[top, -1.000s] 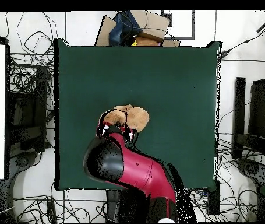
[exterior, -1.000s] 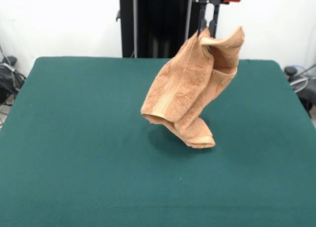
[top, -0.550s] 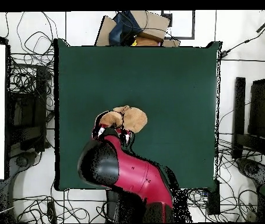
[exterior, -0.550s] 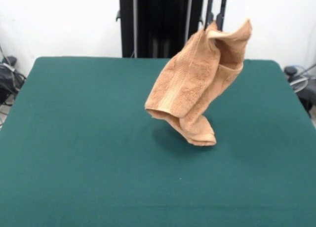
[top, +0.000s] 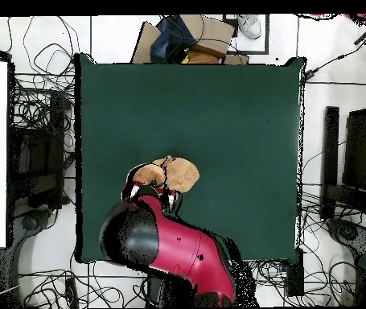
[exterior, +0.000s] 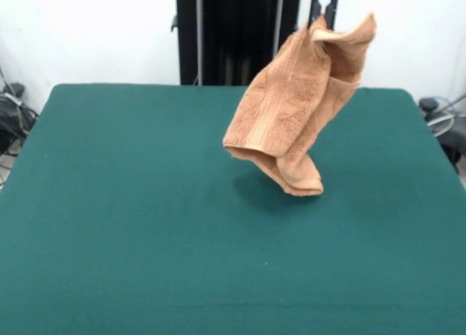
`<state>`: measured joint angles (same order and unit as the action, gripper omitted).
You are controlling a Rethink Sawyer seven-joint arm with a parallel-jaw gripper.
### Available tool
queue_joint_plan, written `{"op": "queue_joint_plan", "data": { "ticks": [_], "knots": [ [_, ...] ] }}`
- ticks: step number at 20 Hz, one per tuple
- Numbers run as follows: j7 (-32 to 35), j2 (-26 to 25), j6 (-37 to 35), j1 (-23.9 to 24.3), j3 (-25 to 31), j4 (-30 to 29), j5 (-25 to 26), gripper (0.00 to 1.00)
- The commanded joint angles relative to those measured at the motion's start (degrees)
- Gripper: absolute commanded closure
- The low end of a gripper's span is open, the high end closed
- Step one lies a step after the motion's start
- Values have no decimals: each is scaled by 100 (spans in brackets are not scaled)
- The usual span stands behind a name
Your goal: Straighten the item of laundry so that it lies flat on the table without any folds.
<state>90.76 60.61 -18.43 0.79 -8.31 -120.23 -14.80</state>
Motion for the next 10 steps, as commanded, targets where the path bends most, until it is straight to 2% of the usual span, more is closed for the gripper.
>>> {"op": "queue_joint_plan", "data": {
  "ticks": [1,10],
  "knots": [
    [1529,162,-655,12,-201,-341,-269,100],
    [1442,257,-771,58,-274,-317,-186,100]
  ]
}}
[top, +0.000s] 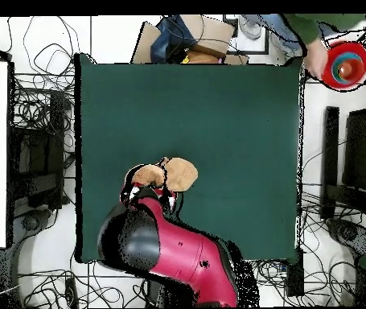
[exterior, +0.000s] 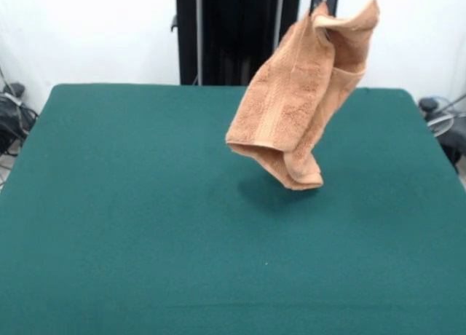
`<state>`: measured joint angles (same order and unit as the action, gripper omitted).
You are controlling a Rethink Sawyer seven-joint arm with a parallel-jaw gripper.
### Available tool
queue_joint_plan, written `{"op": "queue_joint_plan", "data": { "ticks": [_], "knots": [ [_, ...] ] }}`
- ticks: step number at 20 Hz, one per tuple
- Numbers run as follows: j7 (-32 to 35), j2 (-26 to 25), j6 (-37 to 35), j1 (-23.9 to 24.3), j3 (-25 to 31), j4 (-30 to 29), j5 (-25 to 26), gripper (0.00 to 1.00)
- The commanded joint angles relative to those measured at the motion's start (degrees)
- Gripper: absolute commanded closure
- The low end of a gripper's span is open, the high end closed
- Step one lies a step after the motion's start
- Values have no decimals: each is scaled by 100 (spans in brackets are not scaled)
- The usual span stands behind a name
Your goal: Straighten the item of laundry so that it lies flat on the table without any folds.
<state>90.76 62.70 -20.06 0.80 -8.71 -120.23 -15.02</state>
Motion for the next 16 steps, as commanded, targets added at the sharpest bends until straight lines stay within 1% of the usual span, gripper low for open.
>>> {"op": "queue_joint_plan", "data": {
  "ticks": [1,4,10,16],
  "knots": [
    [1424,35,-690,78,-243,-262,-153,100],
    [1436,13,-844,54,-319,-152,-112,100],
    [1350,77,-967,108,-376,-179,-135,100],
    [1139,137,-1009,295,-364,-208,-127,100]
  ]
}}
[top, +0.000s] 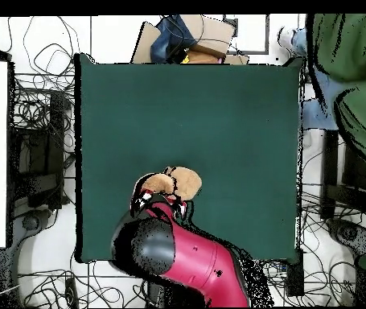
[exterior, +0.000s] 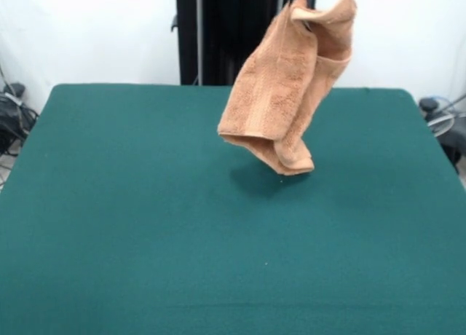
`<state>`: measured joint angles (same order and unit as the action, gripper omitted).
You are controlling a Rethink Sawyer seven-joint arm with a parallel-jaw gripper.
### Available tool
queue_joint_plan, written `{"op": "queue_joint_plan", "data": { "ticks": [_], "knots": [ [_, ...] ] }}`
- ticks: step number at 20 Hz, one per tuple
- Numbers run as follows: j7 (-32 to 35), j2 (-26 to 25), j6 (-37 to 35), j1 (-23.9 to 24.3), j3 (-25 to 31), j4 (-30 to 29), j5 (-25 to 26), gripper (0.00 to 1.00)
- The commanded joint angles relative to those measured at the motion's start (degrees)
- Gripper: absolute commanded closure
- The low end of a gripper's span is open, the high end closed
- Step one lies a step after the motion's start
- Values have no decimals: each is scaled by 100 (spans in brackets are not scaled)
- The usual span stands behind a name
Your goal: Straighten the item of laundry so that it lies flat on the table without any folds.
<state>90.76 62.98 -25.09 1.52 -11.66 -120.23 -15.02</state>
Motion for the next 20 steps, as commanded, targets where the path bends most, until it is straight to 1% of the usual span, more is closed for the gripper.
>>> {"op": "queue_joint_plan", "data": {
  "ticks": [1,10,13,20],
  "knots": [
    [1075,132,-481,281,-40,-253,-132,100],
    [845,220,-498,613,140,-370,-118,100],
    [872,220,-525,656,149,-374,-108,100],
    [860,247,-297,731,229,-516,-101,100]
  ]
}}
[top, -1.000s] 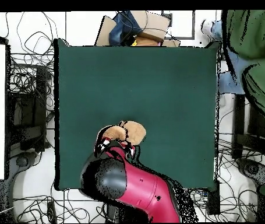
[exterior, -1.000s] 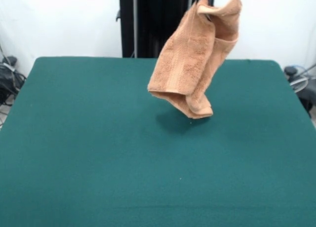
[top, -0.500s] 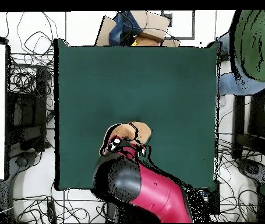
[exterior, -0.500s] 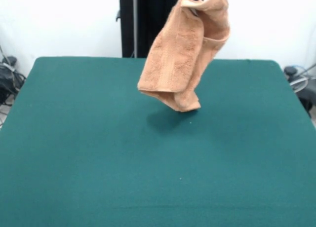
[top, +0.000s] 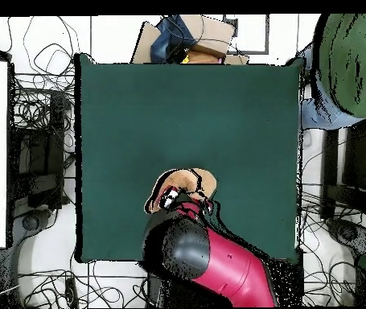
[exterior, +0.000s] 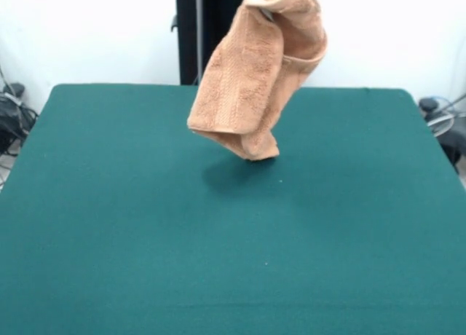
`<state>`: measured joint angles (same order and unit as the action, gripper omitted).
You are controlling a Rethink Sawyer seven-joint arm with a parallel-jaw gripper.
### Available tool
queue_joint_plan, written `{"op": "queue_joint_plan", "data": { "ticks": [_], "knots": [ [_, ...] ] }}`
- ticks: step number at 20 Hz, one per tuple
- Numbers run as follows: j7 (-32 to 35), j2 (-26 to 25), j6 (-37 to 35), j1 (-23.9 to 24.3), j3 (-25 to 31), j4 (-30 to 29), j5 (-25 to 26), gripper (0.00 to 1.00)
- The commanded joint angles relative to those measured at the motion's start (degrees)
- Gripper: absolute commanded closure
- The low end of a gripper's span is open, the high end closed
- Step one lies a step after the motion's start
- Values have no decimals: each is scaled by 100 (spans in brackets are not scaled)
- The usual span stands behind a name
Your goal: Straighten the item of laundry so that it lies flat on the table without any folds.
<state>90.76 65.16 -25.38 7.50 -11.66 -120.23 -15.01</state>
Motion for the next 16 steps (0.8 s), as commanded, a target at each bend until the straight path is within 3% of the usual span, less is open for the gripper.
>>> {"op": "queue_joint_plan", "data": {
  "ticks": [1,16],
  "knots": [
    [841,16,-271,149,244,-488,-100,100],
    [683,182,-205,352,283,-767,-58,100]
  ]
}}
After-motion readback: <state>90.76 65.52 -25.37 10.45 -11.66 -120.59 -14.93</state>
